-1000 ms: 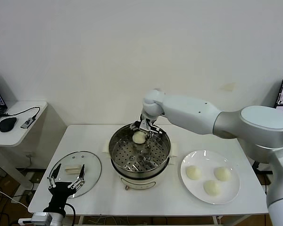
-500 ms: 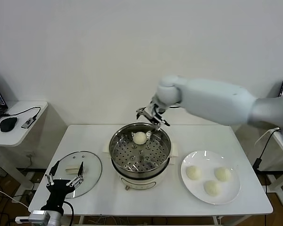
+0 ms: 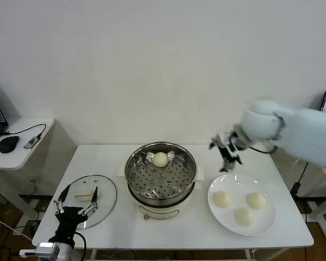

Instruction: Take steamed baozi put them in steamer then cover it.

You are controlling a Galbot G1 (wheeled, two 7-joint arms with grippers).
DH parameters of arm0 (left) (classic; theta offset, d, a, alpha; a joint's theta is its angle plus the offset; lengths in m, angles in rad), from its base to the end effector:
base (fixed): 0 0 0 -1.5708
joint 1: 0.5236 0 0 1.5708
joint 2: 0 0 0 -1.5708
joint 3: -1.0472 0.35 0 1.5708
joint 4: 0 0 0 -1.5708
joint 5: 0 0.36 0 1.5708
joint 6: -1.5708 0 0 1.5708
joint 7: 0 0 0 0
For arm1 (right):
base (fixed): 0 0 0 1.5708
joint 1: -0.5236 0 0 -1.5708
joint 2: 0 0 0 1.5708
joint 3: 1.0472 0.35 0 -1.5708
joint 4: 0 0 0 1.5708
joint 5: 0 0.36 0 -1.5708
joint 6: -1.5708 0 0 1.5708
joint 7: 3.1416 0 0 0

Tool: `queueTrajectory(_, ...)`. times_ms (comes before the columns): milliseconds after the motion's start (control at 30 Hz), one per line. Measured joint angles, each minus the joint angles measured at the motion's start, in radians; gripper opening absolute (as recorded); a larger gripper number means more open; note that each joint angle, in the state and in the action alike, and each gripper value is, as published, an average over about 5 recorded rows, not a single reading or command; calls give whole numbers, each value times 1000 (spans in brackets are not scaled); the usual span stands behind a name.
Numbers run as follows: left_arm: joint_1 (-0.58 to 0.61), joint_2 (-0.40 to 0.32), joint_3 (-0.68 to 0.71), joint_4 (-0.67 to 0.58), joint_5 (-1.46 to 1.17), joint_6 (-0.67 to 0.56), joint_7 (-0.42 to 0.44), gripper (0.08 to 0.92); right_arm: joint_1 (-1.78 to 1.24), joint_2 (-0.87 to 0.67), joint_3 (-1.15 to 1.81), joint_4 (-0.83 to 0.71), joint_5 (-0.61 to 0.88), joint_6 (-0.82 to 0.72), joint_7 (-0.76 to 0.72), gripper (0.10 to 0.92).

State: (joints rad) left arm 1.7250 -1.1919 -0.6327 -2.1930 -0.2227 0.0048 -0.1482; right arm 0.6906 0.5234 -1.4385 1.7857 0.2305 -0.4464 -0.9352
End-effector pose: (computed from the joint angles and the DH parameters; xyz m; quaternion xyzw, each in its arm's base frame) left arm 0.1522 0.0814 -0.2746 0.0052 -0.9970 -0.0740 0.0218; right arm 0.4347 -0.0741 -0.0628 0.4942 -0.5360 0.5975 0.3338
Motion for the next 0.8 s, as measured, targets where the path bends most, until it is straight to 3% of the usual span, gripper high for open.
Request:
queueTrajectory(367,17,-4,-21,-3,9,-1,-1,823,-231,-43,110,-39,-87,-3,10,823)
queueTrajectory(800,16,-10,-35,7,19,0,2,823,-523,45,315,-206,-160,28,29,823)
